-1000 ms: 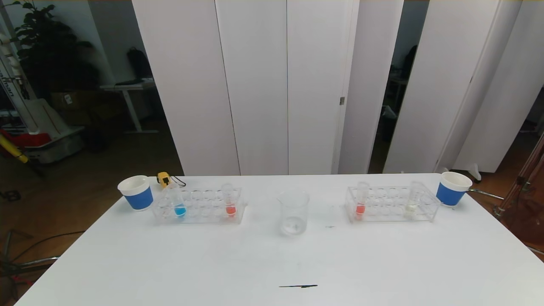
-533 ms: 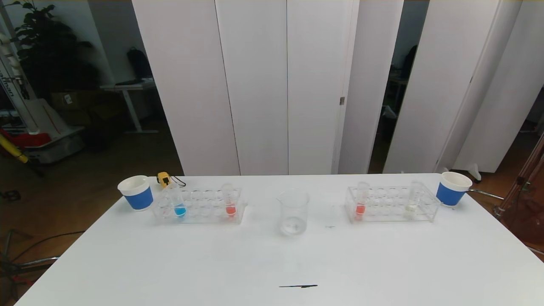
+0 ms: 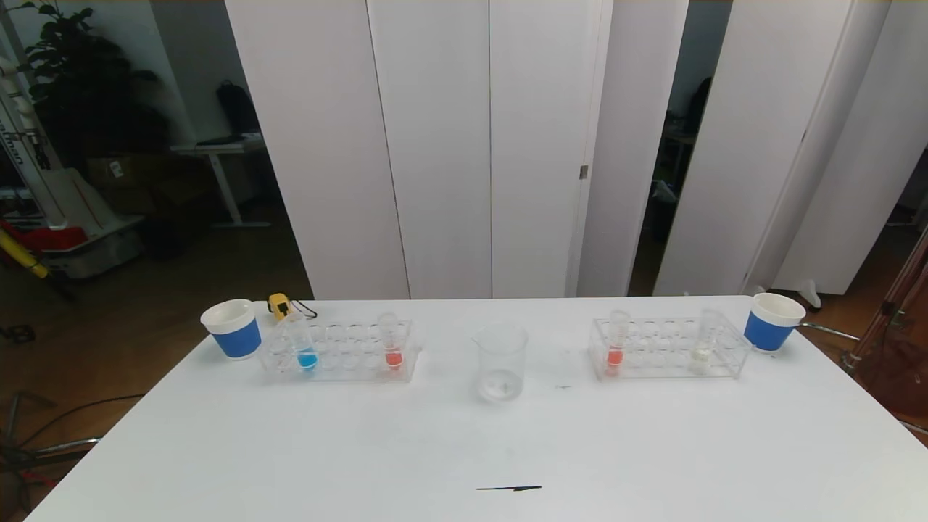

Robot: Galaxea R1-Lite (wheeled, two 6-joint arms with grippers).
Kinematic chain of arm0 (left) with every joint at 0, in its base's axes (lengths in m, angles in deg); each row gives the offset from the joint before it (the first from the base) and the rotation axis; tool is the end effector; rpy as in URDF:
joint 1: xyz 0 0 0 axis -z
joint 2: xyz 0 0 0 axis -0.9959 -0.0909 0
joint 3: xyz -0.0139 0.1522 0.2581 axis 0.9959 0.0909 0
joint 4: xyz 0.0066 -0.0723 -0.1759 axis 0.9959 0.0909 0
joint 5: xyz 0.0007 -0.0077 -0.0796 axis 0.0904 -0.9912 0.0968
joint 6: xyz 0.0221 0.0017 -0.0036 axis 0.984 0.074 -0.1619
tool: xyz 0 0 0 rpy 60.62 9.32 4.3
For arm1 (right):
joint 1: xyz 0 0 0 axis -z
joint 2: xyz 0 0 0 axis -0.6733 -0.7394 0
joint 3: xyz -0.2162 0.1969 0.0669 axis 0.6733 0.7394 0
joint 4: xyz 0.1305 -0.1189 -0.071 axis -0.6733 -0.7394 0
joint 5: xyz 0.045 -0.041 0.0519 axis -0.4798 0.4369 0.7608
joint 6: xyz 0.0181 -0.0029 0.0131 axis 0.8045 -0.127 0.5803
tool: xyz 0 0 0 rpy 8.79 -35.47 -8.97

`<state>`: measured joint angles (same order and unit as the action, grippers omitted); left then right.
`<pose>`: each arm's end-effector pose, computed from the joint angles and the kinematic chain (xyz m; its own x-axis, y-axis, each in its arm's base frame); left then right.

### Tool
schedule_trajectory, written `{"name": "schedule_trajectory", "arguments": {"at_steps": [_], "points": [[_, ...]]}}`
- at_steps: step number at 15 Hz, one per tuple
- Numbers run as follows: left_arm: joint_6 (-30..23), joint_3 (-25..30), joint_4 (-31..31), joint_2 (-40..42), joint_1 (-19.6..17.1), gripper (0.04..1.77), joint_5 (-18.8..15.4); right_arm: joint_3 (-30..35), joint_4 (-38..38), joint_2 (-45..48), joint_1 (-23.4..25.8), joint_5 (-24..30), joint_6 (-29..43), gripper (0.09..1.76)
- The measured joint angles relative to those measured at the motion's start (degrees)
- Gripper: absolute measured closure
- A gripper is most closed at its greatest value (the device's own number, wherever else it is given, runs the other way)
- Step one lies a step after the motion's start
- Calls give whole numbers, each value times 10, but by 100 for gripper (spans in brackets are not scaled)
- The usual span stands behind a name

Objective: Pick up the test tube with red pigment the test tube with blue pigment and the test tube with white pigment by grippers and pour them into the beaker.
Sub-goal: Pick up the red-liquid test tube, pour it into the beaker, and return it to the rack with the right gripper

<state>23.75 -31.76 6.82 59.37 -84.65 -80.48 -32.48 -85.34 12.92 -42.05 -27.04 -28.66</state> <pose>-0.0231 0.0001 0.0758 1.0000 0.0004 -0.0024 -0.0004 1.0000 0.0001 -0.0229 -0.0002 0.0766 0.9999 -0.0124 0.0091 0.0123 0.9998 0.0181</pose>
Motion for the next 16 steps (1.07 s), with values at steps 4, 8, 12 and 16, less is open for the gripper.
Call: {"name": "schedule_trajectory", "arguments": {"at_steps": [4,8,12,16], "points": [[0,0,0,0,0,6,0,0,-2,0,0,-1,0,10],[0,0,0,0,0,6,0,-3,-8,0,0,-2,-1,10],[0,0,0,0,0,6,0,-70,-81,-5,0,-5,-6,10],[0,0,0,0,0,6,0,-175,-102,-60,-1,-8,-29,10]]}}
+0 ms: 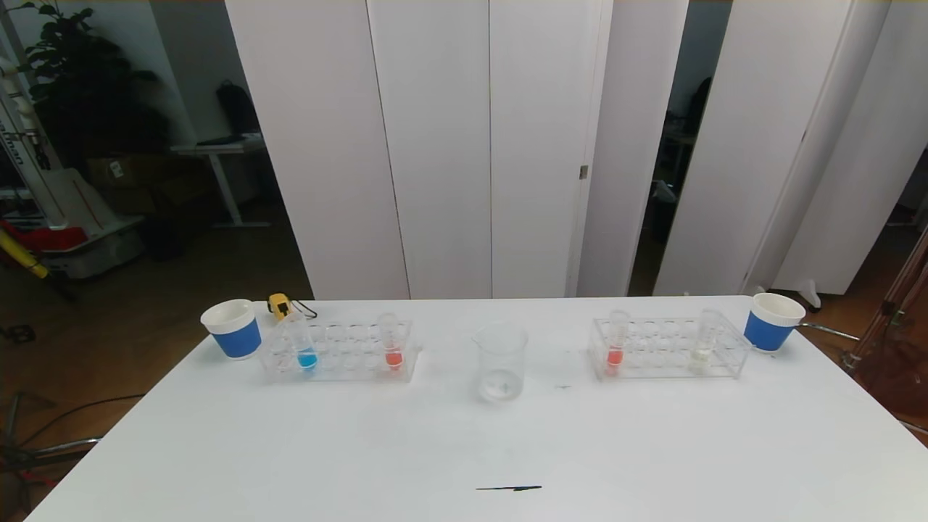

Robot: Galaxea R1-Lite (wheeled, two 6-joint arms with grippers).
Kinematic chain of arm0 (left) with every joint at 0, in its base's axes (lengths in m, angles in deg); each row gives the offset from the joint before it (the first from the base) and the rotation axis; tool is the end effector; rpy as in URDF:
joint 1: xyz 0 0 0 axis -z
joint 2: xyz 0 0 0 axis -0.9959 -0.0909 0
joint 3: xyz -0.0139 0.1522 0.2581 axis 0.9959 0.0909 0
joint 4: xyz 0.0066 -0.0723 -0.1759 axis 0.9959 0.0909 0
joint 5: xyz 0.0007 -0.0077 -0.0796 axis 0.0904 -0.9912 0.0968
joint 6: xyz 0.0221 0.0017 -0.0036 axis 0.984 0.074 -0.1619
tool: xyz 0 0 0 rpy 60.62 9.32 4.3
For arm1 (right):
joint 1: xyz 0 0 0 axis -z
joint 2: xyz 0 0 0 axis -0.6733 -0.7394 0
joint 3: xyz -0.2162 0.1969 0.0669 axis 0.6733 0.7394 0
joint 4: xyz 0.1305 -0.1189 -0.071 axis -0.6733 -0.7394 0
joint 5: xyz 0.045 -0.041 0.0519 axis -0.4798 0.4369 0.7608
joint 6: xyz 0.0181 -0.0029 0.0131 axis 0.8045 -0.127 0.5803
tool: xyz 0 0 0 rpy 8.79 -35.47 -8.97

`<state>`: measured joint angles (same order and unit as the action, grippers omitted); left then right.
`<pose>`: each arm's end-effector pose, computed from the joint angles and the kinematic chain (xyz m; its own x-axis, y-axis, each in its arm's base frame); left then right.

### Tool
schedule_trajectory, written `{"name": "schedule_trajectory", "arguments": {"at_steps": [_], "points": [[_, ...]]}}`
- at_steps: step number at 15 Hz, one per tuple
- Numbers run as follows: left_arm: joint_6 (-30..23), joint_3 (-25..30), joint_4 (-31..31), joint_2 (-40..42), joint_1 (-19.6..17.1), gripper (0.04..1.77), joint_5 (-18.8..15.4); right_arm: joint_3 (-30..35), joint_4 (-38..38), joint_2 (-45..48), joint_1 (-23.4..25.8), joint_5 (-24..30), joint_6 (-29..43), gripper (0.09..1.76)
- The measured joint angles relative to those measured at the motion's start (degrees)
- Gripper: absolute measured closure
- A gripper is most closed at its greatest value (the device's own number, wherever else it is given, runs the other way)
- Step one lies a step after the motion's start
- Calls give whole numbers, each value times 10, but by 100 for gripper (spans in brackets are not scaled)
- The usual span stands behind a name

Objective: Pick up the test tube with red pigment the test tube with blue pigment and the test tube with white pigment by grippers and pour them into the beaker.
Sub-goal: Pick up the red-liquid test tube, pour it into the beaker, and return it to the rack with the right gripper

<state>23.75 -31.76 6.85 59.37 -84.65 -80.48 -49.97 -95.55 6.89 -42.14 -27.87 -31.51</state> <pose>-0.0231 0.0001 0.0757 1.0000 0.0004 -0.0030 -0.0004 1.0000 0.0001 -0.0399 -0.0005 0.1435 0.9992 -0.0253 0.0309 0.0263 0.9992 -0.0310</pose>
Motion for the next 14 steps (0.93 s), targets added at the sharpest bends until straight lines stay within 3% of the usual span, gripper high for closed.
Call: {"name": "schedule_trajectory", "arguments": {"at_steps": [8,14], "points": [[0,0,0,0,0,6,0,-205,34,-262,-1,-3,-3,10],[0,0,0,0,0,6,0,-238,184,-464,-1,-1,0,10]]}}
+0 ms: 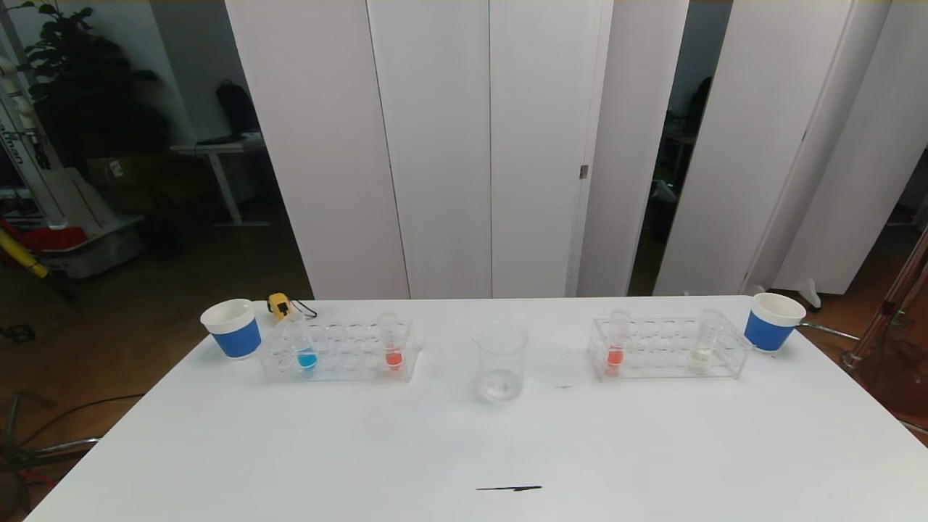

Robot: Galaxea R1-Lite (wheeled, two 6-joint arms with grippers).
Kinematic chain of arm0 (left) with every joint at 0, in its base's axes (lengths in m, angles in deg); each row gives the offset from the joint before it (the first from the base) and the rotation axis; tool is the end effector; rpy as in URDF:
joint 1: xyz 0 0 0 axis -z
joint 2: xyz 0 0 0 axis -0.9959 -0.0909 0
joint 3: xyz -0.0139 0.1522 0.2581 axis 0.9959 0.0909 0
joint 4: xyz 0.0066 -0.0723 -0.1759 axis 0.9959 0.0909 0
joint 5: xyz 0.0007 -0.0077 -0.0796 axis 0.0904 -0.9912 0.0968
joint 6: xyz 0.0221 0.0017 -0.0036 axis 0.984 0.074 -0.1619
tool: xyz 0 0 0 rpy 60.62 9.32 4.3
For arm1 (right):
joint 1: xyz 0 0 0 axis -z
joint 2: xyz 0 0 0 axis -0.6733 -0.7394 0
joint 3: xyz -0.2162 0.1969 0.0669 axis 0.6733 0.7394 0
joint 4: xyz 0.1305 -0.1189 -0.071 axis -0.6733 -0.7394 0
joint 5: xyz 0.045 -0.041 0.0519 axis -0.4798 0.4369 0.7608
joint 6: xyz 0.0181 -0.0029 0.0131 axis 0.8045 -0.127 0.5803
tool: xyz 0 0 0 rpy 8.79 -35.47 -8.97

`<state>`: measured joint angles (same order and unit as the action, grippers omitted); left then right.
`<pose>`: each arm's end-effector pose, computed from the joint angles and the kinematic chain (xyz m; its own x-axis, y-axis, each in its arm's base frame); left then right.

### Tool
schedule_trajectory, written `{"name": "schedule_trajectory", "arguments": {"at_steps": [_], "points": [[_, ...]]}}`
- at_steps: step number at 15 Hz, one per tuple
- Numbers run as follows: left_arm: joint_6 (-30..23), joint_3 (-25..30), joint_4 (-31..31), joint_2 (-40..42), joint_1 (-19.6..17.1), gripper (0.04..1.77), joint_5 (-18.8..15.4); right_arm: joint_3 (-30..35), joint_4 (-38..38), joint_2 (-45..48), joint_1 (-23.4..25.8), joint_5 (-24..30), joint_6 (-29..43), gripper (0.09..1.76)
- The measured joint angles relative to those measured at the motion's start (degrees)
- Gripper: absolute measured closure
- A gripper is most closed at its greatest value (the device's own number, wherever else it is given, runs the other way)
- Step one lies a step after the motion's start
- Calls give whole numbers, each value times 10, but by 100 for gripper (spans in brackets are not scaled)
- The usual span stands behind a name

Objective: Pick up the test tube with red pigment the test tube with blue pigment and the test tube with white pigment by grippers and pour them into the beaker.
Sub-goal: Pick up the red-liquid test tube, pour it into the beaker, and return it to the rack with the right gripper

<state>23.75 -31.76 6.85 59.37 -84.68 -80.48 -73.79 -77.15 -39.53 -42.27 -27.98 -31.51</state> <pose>-0.0231 0.0001 0.0757 1.0000 0.0009 -0.0030 -0.0009 1.0000 0.0001 0.1053 -0.0007 0.2741 0.9988 -0.0250 -0.0423 0.0236 0.9992 -0.0327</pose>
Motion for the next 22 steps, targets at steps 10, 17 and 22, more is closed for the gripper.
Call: {"name": "schedule_trajectory", "arguments": {"at_steps": [10,17,22], "points": [[0,0,0,0,0,6,0,94,247,-232,-75,-3,20,10],[0,0,0,0,0,6,0,164,370,-348,-122,-6,35,10],[0,0,0,0,0,6,0,170,436,-432,-167,-77,36,10]]}}
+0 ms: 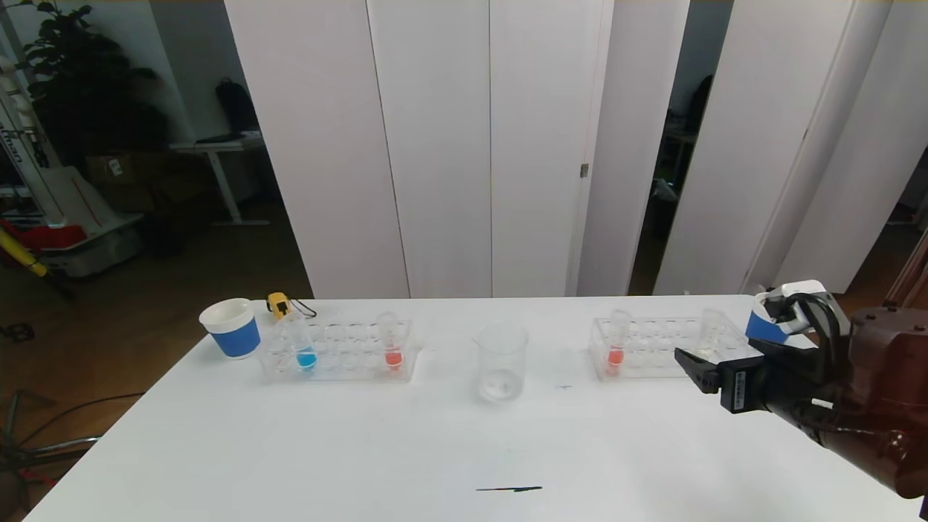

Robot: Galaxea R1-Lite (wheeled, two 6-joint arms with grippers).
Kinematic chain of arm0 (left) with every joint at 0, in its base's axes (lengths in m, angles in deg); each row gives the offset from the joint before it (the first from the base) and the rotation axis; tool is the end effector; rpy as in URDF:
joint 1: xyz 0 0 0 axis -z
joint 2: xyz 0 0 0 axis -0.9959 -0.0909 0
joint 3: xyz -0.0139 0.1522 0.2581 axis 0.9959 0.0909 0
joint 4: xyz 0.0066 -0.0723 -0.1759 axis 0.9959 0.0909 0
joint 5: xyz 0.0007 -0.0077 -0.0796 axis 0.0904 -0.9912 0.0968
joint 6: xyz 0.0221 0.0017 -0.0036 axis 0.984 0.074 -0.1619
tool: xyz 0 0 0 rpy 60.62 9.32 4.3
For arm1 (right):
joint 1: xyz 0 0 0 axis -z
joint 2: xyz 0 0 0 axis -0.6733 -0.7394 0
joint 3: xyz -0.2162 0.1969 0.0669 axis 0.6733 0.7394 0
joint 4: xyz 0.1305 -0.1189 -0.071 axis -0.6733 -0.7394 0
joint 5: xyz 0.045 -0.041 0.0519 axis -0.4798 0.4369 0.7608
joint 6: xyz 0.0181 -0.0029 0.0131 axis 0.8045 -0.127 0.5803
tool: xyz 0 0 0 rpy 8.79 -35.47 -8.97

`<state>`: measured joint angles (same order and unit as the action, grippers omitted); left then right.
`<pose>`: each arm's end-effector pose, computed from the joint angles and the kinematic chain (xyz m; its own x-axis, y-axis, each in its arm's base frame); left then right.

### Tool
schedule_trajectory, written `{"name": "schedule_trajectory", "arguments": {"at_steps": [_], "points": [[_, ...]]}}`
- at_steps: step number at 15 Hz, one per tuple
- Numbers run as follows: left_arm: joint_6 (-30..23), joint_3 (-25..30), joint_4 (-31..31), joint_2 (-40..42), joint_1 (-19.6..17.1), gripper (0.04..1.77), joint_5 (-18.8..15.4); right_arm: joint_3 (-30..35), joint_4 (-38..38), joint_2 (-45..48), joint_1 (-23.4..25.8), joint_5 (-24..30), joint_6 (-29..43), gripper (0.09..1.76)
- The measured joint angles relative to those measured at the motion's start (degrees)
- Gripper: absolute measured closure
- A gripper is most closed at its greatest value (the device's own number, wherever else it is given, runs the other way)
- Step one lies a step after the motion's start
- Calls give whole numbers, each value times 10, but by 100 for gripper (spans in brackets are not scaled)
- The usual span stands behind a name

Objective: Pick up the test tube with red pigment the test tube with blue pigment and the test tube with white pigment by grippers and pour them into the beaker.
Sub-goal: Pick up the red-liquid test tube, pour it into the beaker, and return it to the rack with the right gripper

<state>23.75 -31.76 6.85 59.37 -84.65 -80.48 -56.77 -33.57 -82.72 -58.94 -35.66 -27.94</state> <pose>-0.0231 0.0001 0.0757 1.0000 0.0004 -0.0030 -0.0004 1.0000 0.0001 0.2441 0.0690 0.1241 0.9394 0.1161 -0.3224 -0.1302 0.9912 -0.0225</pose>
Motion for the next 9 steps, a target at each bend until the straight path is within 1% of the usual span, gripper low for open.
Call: {"name": "schedule_trajectory", "arguments": {"at_steps": [2,4,9], "points": [[0,0,0,0,0,6,0,-6,18,-30,-20,-12,0,10],[0,0,0,0,0,6,0,-24,22,-57,-30,-14,7,10],[0,0,0,0,0,6,0,-76,23,-106,-26,-15,10,10]]}}
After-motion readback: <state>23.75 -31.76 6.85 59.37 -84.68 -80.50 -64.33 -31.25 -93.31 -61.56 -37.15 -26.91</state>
